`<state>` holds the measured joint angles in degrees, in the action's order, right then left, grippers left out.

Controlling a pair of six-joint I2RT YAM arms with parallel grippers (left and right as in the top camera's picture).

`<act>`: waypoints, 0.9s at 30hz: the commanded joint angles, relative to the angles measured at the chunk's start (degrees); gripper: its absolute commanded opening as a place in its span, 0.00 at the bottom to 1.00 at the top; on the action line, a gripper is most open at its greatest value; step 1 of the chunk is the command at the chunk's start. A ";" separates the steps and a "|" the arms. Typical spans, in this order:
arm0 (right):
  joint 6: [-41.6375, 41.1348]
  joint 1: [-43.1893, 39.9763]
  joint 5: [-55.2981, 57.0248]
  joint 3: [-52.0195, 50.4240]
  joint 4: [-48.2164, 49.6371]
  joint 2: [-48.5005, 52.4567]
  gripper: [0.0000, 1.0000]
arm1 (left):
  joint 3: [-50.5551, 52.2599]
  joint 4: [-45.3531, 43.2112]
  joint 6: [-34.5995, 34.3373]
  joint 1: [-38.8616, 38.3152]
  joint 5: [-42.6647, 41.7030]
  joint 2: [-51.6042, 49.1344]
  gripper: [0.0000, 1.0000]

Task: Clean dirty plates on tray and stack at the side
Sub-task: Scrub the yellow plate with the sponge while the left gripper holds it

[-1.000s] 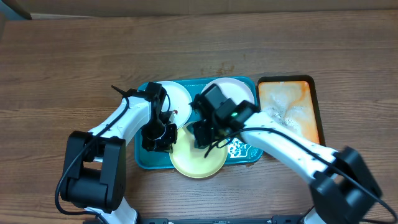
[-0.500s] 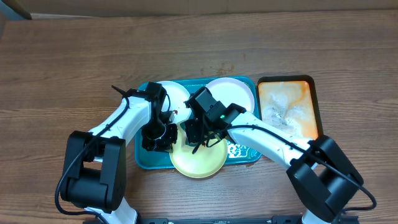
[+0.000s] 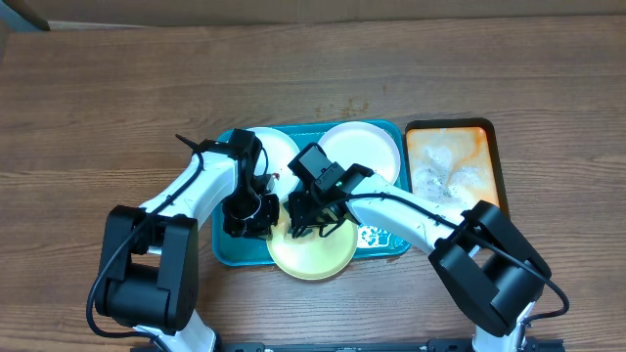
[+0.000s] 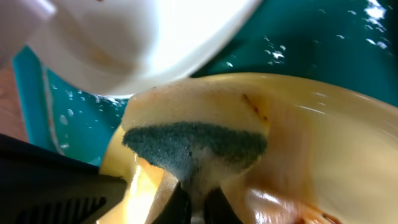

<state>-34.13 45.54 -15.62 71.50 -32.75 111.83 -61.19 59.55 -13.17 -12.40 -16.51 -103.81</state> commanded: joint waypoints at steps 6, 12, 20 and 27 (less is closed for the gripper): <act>-0.46 -3.87 12.52 0.02 -11.96 1.38 0.04 | -0.92 0.15 0.24 -0.42 0.42 -0.98 0.04; 3.50 -5.29 14.80 0.04 -18.10 1.31 0.04 | -0.92 0.66 0.20 -0.42 0.46 -0.98 0.04; 9.11 -5.18 11.91 1.57 -19.96 -6.91 0.04 | -0.98 1.18 -3.65 -0.37 4.90 0.50 0.04; 9.14 -7.23 12.37 2.82 -20.57 -18.86 0.04 | -0.98 1.90 -5.33 -0.37 7.96 5.62 0.04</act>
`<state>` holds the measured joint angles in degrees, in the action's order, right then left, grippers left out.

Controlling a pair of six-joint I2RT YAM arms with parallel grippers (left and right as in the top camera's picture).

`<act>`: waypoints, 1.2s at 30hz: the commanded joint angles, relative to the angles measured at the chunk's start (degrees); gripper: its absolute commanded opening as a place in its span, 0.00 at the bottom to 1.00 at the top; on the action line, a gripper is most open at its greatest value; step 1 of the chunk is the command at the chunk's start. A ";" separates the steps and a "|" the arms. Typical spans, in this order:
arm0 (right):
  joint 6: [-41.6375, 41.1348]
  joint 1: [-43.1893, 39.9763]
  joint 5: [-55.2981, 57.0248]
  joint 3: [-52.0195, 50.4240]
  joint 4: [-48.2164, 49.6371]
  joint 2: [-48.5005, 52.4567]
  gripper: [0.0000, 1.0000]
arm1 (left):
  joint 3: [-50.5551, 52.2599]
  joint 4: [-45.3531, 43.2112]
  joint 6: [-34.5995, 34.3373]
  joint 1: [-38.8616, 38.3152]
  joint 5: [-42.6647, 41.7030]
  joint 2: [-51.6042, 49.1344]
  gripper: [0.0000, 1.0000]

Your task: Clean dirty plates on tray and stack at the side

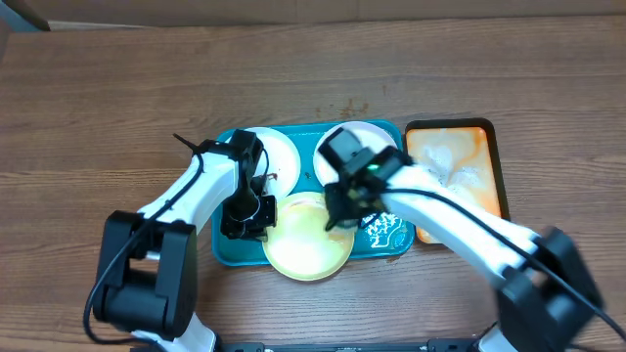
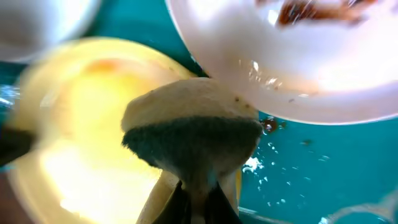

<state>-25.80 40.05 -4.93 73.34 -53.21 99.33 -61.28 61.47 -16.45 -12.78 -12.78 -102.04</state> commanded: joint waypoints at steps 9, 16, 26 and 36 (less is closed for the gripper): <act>4.68 -14.47 0.07 0.87 -6.91 -9.42 0.04 | -0.90 0.13 -2.03 -0.02 4.46 10.84 0.04; 7.85 -22.47 3.74 0.87 -10.80 -9.42 0.04 | -0.96 3.87 -4.55 -0.04 10.64 10.95 0.04; 11.23 -35.23 4.00 0.87 -10.99 -9.42 0.04 | -8.39 8.98 -13.66 -4.04 21.51 13.14 0.04; 13.86 -35.98 4.04 -0.83 -7.74 -9.31 0.04 | -10.16 9.97 -18.05 -15.56 37.86 13.33 0.04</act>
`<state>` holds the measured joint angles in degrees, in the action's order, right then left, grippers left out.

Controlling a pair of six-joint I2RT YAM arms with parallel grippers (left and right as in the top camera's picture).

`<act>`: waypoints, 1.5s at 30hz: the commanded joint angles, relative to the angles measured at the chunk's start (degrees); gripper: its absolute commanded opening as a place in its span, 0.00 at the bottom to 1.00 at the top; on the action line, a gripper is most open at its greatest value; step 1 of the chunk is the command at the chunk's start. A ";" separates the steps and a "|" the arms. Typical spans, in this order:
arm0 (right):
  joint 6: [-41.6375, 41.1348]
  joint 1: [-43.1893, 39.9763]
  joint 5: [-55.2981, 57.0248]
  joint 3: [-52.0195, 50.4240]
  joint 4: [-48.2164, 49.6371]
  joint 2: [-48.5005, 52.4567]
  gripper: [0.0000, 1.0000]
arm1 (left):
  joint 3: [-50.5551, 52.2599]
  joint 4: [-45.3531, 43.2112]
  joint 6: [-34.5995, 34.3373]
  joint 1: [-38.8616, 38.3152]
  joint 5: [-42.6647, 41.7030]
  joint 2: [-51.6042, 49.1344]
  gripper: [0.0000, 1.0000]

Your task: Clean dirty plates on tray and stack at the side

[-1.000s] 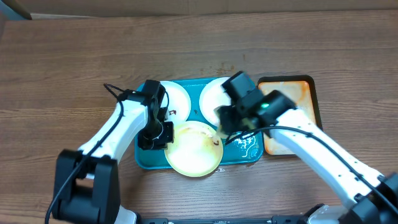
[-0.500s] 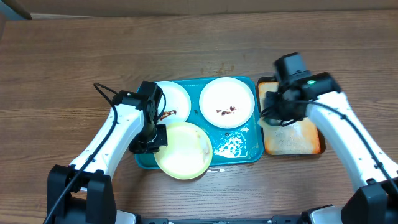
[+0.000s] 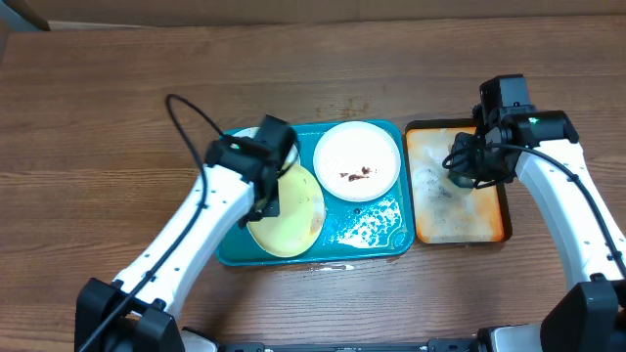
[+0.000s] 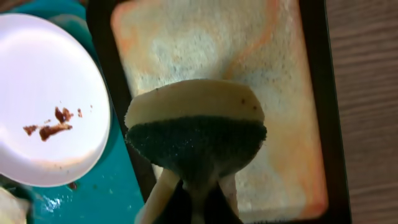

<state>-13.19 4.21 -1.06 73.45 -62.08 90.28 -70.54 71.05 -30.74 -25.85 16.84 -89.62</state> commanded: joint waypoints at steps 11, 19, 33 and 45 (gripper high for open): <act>1.25 -0.13 0.15 -1.29 1.36 -0.11 0.04 | -0.98 2.45 -13.38 -16.15 27.54 0.92 0.04; 1.25 -0.13 0.15 -1.46 1.33 -0.11 0.04 | -0.98 2.43 -15.19 -24.98 39.43 0.92 0.04; 1.25 -0.11 0.13 -1.51 1.29 -0.11 0.04 | -0.98 2.73 -15.10 -30.91 47.98 0.92 0.04; 1.25 -0.11 0.13 -1.51 1.07 -0.11 0.04 | -0.98 3.74 -15.10 -31.10 48.33 0.92 0.04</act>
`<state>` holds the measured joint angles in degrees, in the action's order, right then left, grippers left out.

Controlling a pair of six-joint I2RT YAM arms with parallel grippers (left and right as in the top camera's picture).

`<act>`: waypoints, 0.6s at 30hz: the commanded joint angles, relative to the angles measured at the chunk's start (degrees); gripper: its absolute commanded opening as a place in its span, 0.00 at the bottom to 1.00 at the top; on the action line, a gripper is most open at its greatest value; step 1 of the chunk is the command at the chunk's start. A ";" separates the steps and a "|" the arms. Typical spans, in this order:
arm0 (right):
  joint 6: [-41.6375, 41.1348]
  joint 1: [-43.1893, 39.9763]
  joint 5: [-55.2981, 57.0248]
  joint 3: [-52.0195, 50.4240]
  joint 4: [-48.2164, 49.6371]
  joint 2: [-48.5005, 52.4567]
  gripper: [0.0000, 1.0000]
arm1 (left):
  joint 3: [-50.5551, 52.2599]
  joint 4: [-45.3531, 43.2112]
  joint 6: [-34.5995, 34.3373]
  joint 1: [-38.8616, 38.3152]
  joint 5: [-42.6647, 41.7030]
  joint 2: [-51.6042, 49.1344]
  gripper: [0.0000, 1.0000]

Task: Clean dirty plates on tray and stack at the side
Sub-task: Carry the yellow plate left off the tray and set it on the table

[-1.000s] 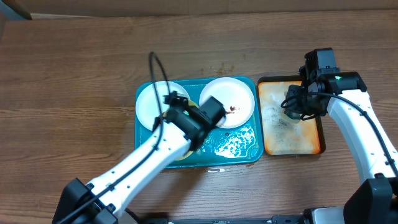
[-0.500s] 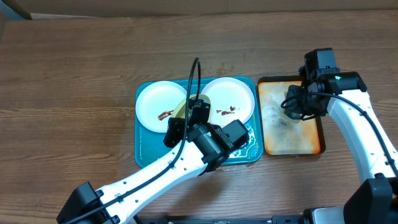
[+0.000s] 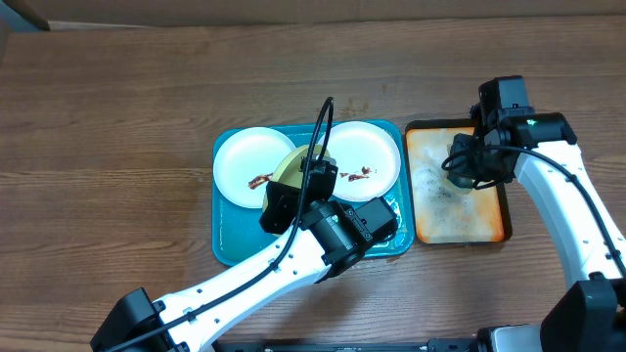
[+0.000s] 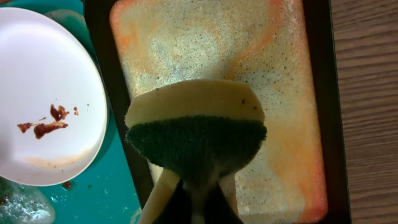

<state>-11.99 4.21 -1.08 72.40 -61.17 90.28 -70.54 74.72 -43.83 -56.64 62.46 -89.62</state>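
A teal tray (image 3: 227, 249) holds two white plates, the left one (image 3: 243, 161) and the right one (image 3: 364, 156), both with brown smears. The right plate (image 4: 43, 106) also shows in the right wrist view. Between them, my left gripper (image 3: 285, 198) is shut on a yellow plate (image 3: 293, 163) and holds it up above the tray; the arm hides most of it. My right gripper (image 3: 462, 174) (image 4: 199, 190) is shut on a yellow-and-green sponge (image 4: 196, 124) above the foamy water of a black tray (image 3: 458, 227) (image 4: 249, 56).
The black tray sits just right of the teal tray. Water and suds lie on the teal tray's floor (image 3: 383, 220). My left arm (image 3: 245, 284) crosses the table's front, raised towards the camera. Bare wood table (image 3: 117, 117) surrounds both trays.
My left arm has lifted the yellow plate from the tray's left side to over its middle, uncovering the left white plate. My right gripper with the sponge has barely moved over the black tray.
First the sponge in my right gripper lay on the yellow plate, which my left gripper held at the tray's front. Then the sponge was at that plate's right edge. Then it was over the black tray, the plate tilted at the left. Now the plate is up over the middle.
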 commanded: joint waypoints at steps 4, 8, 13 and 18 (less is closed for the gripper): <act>0.02 -0.11 0.13 -0.46 -0.04 -0.11 0.04 | -0.98 0.09 -2.03 -0.33 2.71 0.92 0.04; 0.04 -0.11 0.13 -0.46 -0.13 -0.11 0.04 | -0.98 0.09 -2.01 -0.33 2.71 0.92 0.04; 0.04 -0.11 0.13 -0.46 -0.20 -0.11 0.04 | -0.98 0.28 -2.01 -0.33 3.23 0.92 0.04; 0.04 -0.11 0.13 -0.46 -0.26 -0.11 0.04 | -0.98 0.15 -2.08 0.15 1.49 0.92 0.04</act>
<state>-11.97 4.21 -1.08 72.40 -61.54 90.28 -70.54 75.05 -43.83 -56.64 63.24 -89.62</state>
